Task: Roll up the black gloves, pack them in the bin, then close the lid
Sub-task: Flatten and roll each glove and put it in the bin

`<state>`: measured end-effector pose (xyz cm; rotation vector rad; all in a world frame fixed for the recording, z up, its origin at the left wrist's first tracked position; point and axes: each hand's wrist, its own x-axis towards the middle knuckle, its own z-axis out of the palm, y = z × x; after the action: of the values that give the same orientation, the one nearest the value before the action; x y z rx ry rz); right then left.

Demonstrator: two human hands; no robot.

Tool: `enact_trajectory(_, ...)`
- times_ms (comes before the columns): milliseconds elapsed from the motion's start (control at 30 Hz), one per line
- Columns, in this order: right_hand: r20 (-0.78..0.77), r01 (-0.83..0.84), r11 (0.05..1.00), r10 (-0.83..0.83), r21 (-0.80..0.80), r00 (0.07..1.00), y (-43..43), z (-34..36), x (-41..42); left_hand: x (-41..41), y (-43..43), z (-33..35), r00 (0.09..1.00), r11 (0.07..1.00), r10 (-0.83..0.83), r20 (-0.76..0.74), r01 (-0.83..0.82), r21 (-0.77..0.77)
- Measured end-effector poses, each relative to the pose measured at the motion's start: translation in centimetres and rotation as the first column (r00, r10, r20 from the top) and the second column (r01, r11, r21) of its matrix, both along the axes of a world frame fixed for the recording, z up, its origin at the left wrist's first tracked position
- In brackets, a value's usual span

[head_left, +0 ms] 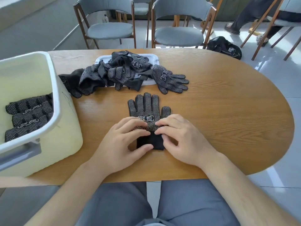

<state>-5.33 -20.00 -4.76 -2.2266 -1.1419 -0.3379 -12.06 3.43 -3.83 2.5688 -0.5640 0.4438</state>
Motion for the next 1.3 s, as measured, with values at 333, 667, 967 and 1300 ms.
enact_trajectory(333, -0.078, -0.074, 0.99, 0.064, -0.12, 0.995, -0.6, 1.1, -1.3, -0.2, 0.5, -0.3, 0.998, 0.998, -0.055, 0.013, 0.055, 0.023)
enact_trajectory(667, 0.031, 0.012, 1.0, -0.012, 0.022, 0.999, 0.0, 0.1, -0.8, 0.7, -0.2, 0.5, 0.997, 1.0, -0.026, 0.066, 0.026, -0.001)
enact_trajectory(967, -0.262, 0.137, 0.979, -0.094, 0.151, 0.961, 0.6, 1.2, -0.2, 0.8, -0.8, 0.7, 0.972, 0.924, 0.133, -0.191, -0.191, -0.33)
enact_trajectory(1300, -0.081, 0.157, 0.988, -0.156, -0.003, 0.984, 1.4, 0.3, 1.1, 2.4, -1.0, 0.0, 0.984, 0.983, 0.151, 0.089, -0.14, -0.122)
